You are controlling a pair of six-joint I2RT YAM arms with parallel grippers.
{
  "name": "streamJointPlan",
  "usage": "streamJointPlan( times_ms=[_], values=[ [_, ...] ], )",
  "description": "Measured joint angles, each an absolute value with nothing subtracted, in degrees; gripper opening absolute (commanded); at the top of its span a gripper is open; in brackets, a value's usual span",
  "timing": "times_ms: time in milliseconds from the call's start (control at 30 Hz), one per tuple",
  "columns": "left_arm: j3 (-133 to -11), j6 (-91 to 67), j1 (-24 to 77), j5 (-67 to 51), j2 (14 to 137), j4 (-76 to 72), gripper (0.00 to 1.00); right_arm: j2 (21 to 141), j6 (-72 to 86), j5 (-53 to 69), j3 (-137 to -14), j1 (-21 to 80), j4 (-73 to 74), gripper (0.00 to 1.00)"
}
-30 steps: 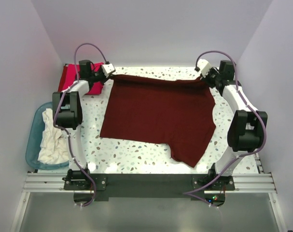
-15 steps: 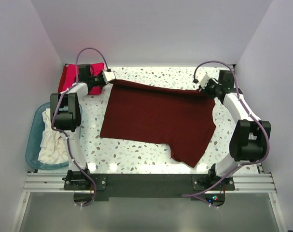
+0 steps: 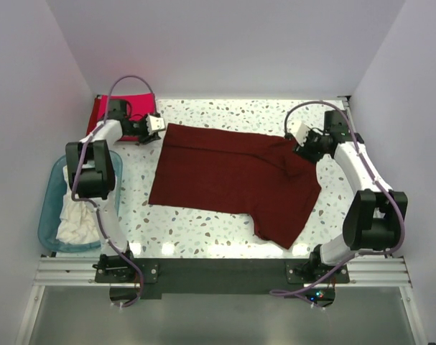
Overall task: Fold and stack the t-shirts
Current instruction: Fold the tshirt
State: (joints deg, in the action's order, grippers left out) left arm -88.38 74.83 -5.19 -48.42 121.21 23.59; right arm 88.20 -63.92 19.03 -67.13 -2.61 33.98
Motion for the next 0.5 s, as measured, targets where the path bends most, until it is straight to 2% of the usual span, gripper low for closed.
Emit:
streamJointPlan(
  times_ms=[100, 233, 500],
  values=[
    [-88.66, 76.12, -6.37, -48.62, 118.78, 27.2, 0.51, 87.7, -63.77, 19.07, -71.13, -3.22, 37.34, 0.54],
    [-89.8, 74.28, -6.55, -49.32, 116.18, 27.94, 0.5, 89.97, -59.99, 19.25, -77.69, -3.81, 40.51, 0.47],
    [-90.52, 60.47, -2.33, -47.86, 116.05, 24.43, 0.5, 108.9, -44.62, 18.17, -92.86, -3.81, 43.88, 0.39]
  ],
)
